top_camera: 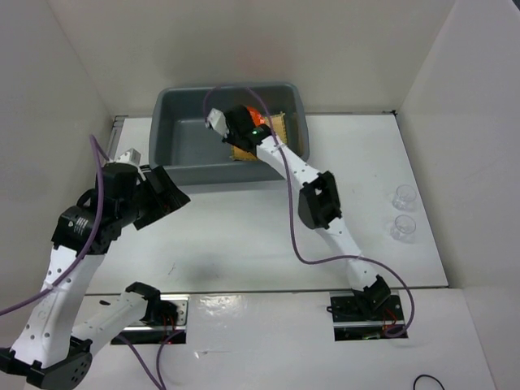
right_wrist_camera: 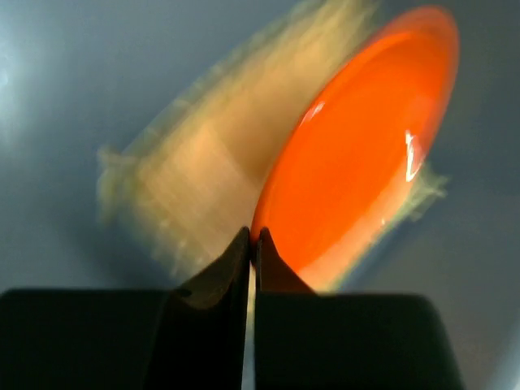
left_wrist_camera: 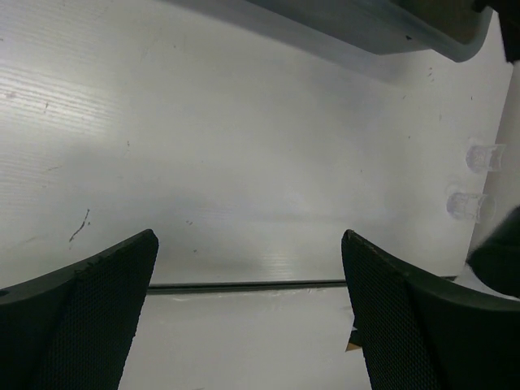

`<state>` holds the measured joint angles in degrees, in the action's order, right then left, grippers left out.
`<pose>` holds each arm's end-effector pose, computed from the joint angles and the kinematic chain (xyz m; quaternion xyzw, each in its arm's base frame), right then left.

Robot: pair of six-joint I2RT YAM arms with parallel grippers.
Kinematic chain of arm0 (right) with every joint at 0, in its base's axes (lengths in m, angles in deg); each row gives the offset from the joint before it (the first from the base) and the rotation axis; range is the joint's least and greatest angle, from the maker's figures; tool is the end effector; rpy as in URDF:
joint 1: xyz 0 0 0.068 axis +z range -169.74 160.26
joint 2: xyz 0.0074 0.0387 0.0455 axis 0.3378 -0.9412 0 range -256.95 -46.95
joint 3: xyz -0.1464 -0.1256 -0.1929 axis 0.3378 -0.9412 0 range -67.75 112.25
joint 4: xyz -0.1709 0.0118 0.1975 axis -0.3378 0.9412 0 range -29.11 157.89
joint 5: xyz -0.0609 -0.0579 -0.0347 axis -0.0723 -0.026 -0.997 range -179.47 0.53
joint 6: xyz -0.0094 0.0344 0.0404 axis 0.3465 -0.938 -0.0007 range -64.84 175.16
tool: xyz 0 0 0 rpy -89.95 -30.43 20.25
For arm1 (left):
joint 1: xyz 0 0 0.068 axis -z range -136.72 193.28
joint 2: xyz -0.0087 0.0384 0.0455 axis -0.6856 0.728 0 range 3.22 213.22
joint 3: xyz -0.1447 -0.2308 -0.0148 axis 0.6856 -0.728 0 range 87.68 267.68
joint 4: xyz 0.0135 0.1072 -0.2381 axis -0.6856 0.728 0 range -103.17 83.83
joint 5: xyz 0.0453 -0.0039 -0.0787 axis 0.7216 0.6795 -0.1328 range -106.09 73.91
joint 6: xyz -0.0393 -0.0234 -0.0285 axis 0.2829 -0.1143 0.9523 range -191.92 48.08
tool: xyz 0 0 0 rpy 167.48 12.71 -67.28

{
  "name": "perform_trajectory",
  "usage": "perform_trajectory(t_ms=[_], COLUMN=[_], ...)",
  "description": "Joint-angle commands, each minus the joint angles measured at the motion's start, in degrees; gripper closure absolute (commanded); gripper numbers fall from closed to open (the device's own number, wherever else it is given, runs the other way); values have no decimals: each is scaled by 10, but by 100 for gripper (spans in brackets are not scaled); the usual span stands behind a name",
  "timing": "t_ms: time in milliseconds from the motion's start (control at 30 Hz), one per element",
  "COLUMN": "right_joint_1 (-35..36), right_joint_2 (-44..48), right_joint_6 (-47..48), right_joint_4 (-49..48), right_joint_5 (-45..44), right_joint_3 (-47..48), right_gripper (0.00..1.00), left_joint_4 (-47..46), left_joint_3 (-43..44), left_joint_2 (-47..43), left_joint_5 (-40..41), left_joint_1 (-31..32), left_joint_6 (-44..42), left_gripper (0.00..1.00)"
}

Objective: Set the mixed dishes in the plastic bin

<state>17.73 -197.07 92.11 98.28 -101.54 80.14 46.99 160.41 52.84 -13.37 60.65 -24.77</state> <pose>0.4647 0.3469 0.2261 -0.5085 0.7438 -0.0932 0.4237 0.1325 -0.0396 0.3999 -0.2402 0.8621 -0.2199 0.3883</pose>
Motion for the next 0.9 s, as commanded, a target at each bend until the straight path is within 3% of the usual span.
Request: perform_trajectory(t_ms=[0, 100, 367, 400, 433, 533, 600, 767, 800, 867], right_joint_1=[-2, -2, -2, -2, -7, -7, -7, -13, -13, -19], right_joint_2=[-117, -160, -196, -191, -185, -150, -114, 1, 48, 89], right_joint_6=[27, 63, 43, 37, 31, 20, 15, -83, -102, -144], right_joint_4=[109, 130, 146, 146, 146, 139, 139, 167, 180, 244], right_joint_5=[-45, -44, -56, -56, -56, -48, -41, 9, 20, 57], right_joint_3=[228, 306, 320, 320, 320, 320, 320, 320, 320, 320], right_gripper=[100, 100, 97, 91, 76, 49, 41, 6, 2, 2], left_joint_4=[19, 24, 7, -2, -9, -22, -22, -60, -85, -112], left_joint_3=[-7, -7, -40, -47, -47, -52, -58, -35, -27, -22], left_joint_2=[-17, -23, 0, 8, 14, 26, 45, 121, 131, 162], left_joint_5=[20, 26, -7, -12, -12, -12, -12, -67, -86, -135], left_joint_1=[-3, -8, -20, -20, -28, -51, -79, -193, -252, -310], left_joint_6=[22, 22, 28, 28, 19, -9, -22, -48, -54, -53], left_gripper=[0, 0, 0, 0, 0, 0, 0, 0, 0, 0])
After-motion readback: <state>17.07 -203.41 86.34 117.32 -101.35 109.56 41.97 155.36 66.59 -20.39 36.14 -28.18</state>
